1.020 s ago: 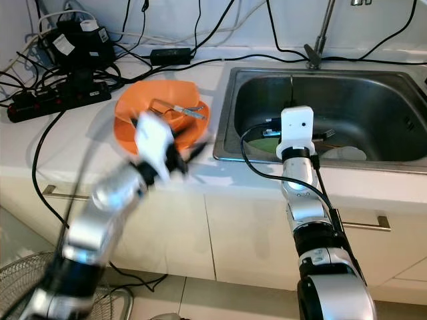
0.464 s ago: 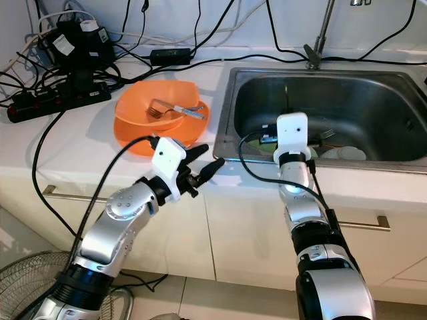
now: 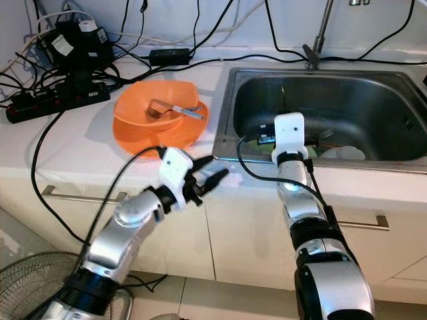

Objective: Kitchen organization

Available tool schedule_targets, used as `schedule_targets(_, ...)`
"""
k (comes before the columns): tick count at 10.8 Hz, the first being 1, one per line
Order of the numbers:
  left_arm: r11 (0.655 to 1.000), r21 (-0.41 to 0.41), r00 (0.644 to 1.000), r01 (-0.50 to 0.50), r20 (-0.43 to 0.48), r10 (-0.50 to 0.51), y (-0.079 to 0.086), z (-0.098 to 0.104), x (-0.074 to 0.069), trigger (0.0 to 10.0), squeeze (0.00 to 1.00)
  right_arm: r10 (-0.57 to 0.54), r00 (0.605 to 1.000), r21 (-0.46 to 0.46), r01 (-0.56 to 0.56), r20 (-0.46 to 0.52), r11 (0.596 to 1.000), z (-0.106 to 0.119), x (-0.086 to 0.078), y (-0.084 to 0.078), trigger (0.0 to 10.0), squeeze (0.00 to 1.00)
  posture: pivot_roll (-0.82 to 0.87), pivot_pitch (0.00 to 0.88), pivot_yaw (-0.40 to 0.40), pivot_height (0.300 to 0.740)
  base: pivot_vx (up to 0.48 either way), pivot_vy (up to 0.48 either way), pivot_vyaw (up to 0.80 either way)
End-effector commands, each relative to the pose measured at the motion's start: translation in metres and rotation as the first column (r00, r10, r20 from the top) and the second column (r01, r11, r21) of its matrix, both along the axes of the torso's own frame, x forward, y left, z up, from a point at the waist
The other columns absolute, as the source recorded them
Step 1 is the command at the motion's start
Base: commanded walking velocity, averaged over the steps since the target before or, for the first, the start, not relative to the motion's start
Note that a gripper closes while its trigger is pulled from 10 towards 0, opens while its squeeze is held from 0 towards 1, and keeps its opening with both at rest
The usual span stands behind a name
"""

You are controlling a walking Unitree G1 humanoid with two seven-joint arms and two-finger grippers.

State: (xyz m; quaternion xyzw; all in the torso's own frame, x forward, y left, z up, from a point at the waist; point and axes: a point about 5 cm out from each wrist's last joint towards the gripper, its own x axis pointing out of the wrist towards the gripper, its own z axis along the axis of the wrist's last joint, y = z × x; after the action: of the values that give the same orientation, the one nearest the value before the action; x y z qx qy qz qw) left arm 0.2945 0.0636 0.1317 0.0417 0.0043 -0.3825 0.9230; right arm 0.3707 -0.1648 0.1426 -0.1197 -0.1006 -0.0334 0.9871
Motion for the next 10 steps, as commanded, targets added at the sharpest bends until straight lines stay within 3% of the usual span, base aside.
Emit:
schedule_targets(1, 1.0, 0.012, 1.0, 0.0, -0.004, 0.0, 0.001, -0.0026, 0.0, 10.0, 0.0, -0.001, 1.0, 0.017, 0.001, 0.013, 1.0, 0.007, 0.0038, -0.0008, 10.0, 0.0, 0.09, 0.0, 0.073, 0.74, 0.0, 0.0, 0.0)
schedule_targets(8, 1.0, 0.018, 1.0, 0.004, -0.017, -0.004, -0.001, -0.0063, -0.0018, 10.0, 0.0, 0.013, 0.996, 0.016, -0.012, -0.085, 1.0, 0.0016, 0.0106, -0.0003, 10.0, 0.0, 0.1, 0.0, 0.061, 0.74, 0.0, 0.0, 0.0)
schedule_targets(9, 1.0, 0.02, 1.0, 0.004, -0.019, -0.004, -0.001, -0.007, -0.0016, 10.0, 0.0, 0.014, 0.996, 0.021, -0.012, -0.09, 1.0, 0.0019, 0.0112, -0.0005, 10.0, 0.73, 0.1, 0.0, 0.061, 0.74, 0.0, 0.0, 0.0)
schedule_targets(10, 1.0, 0.02, 1.0, 0.003, -0.019, -0.002, -0.0007, -0.0069, -0.0013, 10.0, 0.0, 0.015, 0.995, 0.03, -0.012, -0.097, 0.999, 0.0014, 0.0116, -0.0003, 10.0, 1.0, 0.11, 0.0, 0.061, 0.74, 0.0, 0.0, 0.0)
